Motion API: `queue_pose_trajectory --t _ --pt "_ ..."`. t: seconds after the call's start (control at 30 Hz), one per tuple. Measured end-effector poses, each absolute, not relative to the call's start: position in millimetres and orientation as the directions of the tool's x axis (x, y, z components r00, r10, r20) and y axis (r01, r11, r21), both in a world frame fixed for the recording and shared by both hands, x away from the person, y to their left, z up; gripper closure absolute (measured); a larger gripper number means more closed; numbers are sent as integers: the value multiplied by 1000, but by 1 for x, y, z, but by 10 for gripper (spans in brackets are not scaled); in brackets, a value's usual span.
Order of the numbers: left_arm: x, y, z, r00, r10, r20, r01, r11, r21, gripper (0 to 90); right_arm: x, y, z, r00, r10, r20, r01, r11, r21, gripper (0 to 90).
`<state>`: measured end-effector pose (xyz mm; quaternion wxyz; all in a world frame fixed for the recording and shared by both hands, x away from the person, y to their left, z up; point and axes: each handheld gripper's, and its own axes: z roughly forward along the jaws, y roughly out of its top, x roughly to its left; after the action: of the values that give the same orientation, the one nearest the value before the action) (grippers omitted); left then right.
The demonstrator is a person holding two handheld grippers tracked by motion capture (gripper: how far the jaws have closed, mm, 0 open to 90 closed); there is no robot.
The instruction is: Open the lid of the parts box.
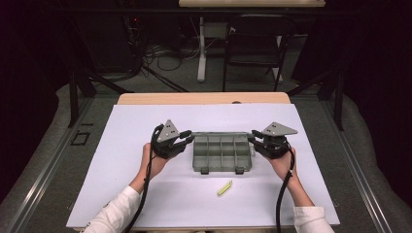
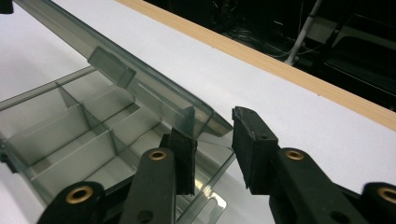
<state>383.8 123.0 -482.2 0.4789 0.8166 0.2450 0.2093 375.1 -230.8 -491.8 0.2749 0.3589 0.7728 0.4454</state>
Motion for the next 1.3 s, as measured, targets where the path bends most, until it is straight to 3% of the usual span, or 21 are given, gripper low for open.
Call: queue_pose_trajectory --t 0.4,1.3 --pt "402 122 -473 783 617 80 228 -403 886 778 393 -230 -482 -561 825 -72 388 339 857 773" --pt "437 112 -491 746 663 64 287 -407 867 800 423 -225 -487 -506 862 -26 476 304 825 803"
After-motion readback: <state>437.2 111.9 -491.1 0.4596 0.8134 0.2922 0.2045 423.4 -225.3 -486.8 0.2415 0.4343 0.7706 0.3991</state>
